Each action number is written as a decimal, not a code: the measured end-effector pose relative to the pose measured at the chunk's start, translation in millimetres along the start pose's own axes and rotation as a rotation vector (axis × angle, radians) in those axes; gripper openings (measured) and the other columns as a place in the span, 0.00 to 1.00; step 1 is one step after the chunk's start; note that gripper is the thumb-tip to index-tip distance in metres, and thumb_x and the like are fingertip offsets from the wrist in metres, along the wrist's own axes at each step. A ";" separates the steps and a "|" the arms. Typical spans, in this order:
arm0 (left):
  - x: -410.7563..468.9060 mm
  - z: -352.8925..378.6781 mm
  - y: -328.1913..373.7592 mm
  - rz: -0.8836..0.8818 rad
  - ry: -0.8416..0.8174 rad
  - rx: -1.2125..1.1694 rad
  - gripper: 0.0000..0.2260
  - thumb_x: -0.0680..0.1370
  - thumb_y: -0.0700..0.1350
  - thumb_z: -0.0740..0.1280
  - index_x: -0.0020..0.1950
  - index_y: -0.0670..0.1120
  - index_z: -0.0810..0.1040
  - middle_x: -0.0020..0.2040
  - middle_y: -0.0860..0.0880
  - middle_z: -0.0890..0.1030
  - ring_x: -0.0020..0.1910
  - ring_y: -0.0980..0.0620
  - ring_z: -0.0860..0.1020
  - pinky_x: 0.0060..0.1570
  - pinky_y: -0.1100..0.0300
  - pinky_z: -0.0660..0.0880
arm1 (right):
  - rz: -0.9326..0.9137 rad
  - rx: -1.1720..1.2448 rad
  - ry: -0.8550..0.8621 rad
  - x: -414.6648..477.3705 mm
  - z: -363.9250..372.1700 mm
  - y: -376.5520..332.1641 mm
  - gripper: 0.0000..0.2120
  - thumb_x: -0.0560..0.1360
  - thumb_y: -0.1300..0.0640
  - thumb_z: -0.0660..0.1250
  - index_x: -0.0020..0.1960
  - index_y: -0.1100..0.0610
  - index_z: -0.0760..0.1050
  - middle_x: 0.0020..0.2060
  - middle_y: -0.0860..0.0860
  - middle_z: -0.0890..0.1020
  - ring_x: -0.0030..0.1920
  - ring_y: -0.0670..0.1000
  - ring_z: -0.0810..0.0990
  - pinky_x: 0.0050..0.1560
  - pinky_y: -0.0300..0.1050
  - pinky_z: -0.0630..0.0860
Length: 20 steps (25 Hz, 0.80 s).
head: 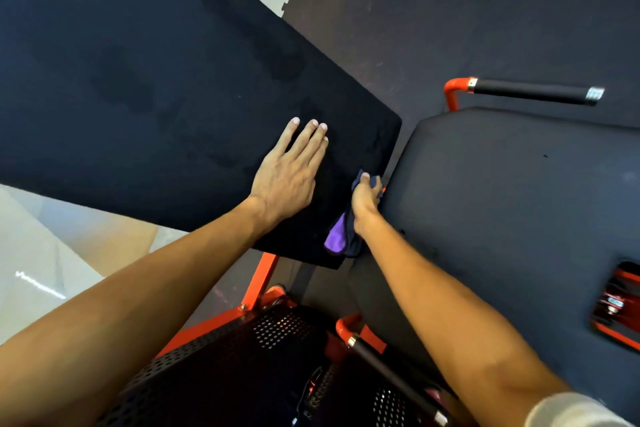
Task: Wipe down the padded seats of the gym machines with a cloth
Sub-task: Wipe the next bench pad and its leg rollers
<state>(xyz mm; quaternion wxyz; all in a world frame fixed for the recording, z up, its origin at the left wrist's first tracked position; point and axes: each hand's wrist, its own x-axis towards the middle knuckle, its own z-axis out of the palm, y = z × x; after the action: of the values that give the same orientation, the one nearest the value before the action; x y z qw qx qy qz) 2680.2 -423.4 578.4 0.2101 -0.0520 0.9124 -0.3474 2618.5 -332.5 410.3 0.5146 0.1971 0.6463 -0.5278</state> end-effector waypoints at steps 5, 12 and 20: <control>38.8 0.0 4.0 -0.013 0.009 -0.006 0.30 0.82 0.50 0.44 0.82 0.39 0.53 0.82 0.39 0.52 0.82 0.41 0.50 0.80 0.40 0.44 | -0.393 -0.221 -0.086 -22.7 11.7 -42.1 0.26 0.85 0.39 0.49 0.82 0.37 0.48 0.83 0.54 0.49 0.82 0.57 0.46 0.80 0.63 0.49; 79.1 3.2 -0.2 0.012 0.030 -0.009 0.32 0.81 0.52 0.50 0.82 0.38 0.52 0.82 0.38 0.50 0.82 0.41 0.47 0.79 0.41 0.44 | -0.262 -0.216 -0.007 -6.8 -3.3 -4.5 0.27 0.85 0.39 0.49 0.82 0.39 0.48 0.83 0.55 0.52 0.82 0.58 0.51 0.79 0.57 0.53; 85.2 16.4 3.6 0.008 0.086 0.024 0.29 0.84 0.50 0.45 0.82 0.37 0.47 0.82 0.37 0.47 0.82 0.39 0.46 0.80 0.40 0.43 | -0.413 -0.279 -0.048 14.8 0.1 -70.0 0.26 0.86 0.41 0.51 0.82 0.37 0.49 0.83 0.55 0.52 0.82 0.58 0.50 0.79 0.60 0.51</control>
<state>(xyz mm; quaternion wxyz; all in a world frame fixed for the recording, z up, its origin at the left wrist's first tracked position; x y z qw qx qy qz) 2610.1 -451.3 535.4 0.1728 -0.0311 0.9165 -0.3594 2556.9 -362.3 431.0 0.4333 -0.0247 0.7271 -0.5319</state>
